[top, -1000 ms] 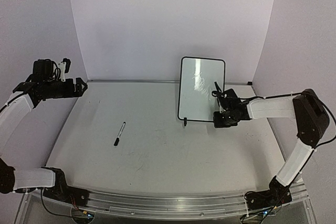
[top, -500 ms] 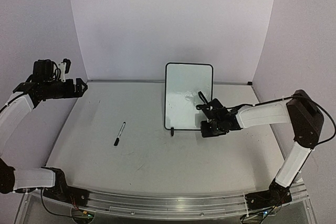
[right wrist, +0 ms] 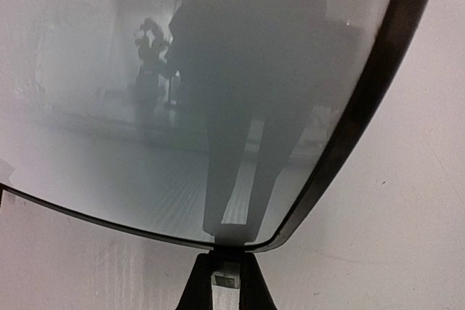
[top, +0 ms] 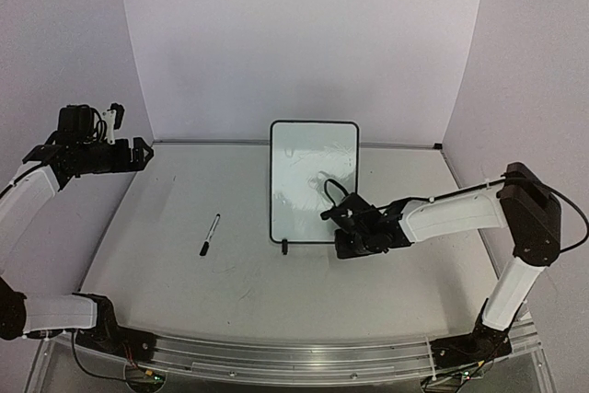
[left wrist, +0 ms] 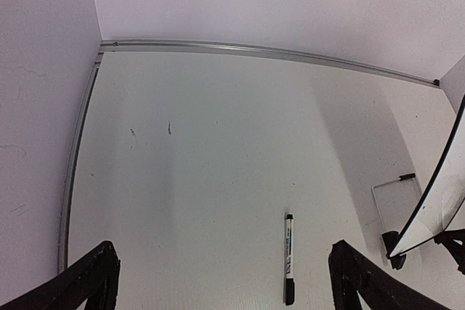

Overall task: Write a sentence on the whiteboard
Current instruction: Move the whiteboard stand to the center of the board.

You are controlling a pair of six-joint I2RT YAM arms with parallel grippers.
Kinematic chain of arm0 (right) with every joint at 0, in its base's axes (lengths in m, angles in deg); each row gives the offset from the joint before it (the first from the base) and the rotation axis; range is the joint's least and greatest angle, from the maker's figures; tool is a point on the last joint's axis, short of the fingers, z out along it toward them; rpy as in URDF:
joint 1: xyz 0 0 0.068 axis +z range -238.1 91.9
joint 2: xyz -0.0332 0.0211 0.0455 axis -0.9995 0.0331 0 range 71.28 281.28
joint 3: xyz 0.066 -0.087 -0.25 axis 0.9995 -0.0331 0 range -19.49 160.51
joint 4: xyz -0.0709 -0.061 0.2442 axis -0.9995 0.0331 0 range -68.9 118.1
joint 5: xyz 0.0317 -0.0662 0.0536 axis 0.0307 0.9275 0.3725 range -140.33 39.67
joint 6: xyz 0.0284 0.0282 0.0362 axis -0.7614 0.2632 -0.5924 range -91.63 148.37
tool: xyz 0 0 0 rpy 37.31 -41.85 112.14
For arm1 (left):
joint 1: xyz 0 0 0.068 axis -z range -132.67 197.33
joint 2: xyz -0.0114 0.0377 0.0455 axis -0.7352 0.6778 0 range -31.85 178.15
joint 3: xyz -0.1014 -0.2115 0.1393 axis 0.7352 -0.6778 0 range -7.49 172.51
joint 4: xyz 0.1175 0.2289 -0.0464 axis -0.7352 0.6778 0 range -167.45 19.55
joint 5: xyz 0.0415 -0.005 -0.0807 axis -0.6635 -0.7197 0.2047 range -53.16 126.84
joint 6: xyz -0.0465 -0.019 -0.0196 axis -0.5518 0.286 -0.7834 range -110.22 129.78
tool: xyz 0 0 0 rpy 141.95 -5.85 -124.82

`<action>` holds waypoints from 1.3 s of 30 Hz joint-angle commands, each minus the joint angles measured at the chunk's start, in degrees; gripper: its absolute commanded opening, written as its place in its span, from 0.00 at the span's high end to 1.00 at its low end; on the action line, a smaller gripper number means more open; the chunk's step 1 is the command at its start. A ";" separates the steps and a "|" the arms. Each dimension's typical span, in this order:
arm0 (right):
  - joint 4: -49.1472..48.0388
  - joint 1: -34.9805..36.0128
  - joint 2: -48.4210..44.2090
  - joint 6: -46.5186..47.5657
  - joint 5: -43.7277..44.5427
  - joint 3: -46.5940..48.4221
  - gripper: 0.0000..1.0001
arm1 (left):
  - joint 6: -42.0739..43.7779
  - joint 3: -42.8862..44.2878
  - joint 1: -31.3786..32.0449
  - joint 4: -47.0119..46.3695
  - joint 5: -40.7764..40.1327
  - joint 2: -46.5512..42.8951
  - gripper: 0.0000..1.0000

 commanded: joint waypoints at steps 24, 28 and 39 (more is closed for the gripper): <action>5.22 4.76 -5.32 -4.93 1.04 0.69 0.49 | -5.45 2.39 0.04 4.28 0.21 5.21 0.01; 5.44 4.74 -11.02 -4.96 1.61 -3.09 0.39 | -11.79 -3.39 1.86 1.63 3.31 5.31 0.04; 3.72 -5.79 -20.74 -0.25 -4.73 -10.18 0.29 | -17.56 -18.19 17.33 -6.55 4.86 14.24 0.11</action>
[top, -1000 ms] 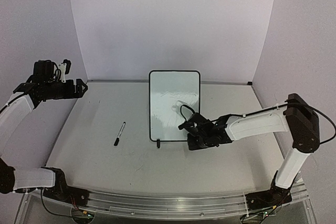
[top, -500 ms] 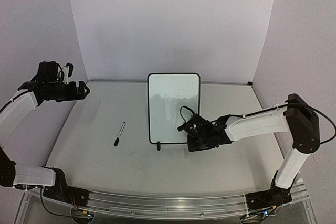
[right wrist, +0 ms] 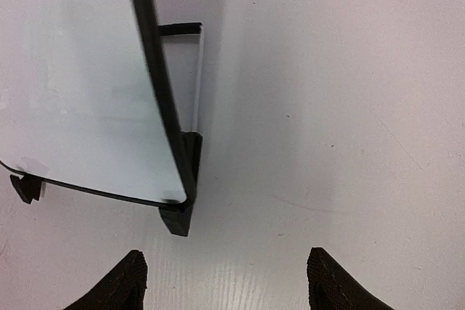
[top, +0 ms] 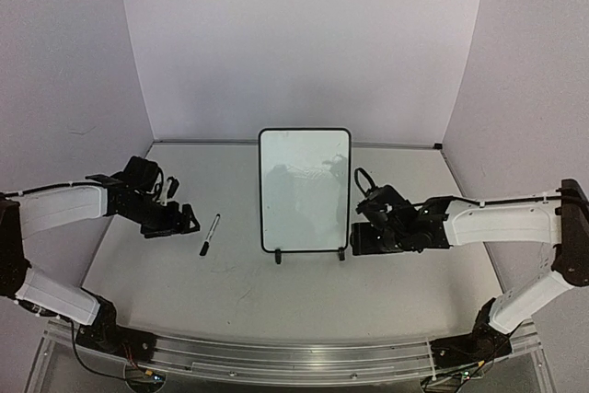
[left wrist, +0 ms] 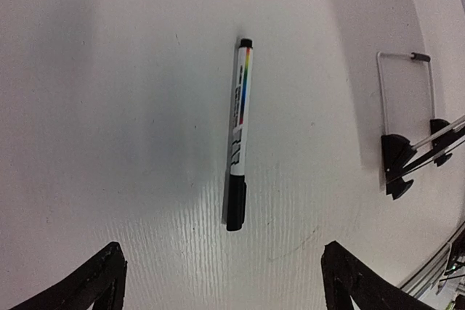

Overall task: Write a sentence on the whiteboard
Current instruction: Move the whiteboard stand to the center of the board, then pick up the whiteboard marker from the center of the board.

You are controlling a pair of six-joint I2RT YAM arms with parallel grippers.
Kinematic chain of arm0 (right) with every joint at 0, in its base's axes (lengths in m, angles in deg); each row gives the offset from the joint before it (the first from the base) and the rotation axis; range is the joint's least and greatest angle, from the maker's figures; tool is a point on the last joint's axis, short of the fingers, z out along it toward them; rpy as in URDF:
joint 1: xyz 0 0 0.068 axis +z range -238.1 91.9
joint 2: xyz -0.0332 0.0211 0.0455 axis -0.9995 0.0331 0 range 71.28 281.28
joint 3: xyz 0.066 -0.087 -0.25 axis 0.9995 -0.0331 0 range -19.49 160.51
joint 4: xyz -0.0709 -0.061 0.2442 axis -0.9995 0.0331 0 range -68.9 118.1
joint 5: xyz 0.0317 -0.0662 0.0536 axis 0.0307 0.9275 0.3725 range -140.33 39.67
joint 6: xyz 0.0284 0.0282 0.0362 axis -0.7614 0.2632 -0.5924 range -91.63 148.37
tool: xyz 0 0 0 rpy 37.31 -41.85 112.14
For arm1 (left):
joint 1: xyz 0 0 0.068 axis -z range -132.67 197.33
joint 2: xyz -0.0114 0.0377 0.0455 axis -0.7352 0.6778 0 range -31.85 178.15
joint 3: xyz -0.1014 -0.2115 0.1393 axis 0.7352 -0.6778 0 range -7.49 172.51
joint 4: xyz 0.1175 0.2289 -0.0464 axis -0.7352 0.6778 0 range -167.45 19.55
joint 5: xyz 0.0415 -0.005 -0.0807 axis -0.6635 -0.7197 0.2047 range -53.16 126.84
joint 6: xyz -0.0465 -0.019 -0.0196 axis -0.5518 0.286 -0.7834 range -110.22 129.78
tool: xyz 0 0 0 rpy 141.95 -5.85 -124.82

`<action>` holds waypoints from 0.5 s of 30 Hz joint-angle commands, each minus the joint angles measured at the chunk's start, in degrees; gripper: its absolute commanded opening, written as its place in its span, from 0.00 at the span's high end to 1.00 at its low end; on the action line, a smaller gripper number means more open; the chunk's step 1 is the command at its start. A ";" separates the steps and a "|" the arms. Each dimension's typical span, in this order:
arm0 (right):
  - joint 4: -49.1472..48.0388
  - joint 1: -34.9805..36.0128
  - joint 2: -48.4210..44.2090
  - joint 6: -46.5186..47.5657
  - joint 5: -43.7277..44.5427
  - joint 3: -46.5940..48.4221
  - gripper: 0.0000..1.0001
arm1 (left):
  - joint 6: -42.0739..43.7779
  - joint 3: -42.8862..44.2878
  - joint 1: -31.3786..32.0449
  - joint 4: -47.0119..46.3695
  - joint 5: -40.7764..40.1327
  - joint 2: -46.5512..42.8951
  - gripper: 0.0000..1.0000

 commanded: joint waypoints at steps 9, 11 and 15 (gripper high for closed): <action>-3.11 -12.55 -5.05 4.08 -7.73 -5.31 0.29 | -2.71 -5.95 3.45 -7.55 4.79 5.85 0.45; -3.56 -12.57 -4.72 3.86 -8.02 -5.18 0.29 | -2.62 -5.25 4.39 -8.12 4.28 7.26 0.49; -4.19 -12.59 -4.74 3.24 -8.27 -5.24 0.29 | -2.08 -2.82 5.68 -7.76 0.44 10.57 0.55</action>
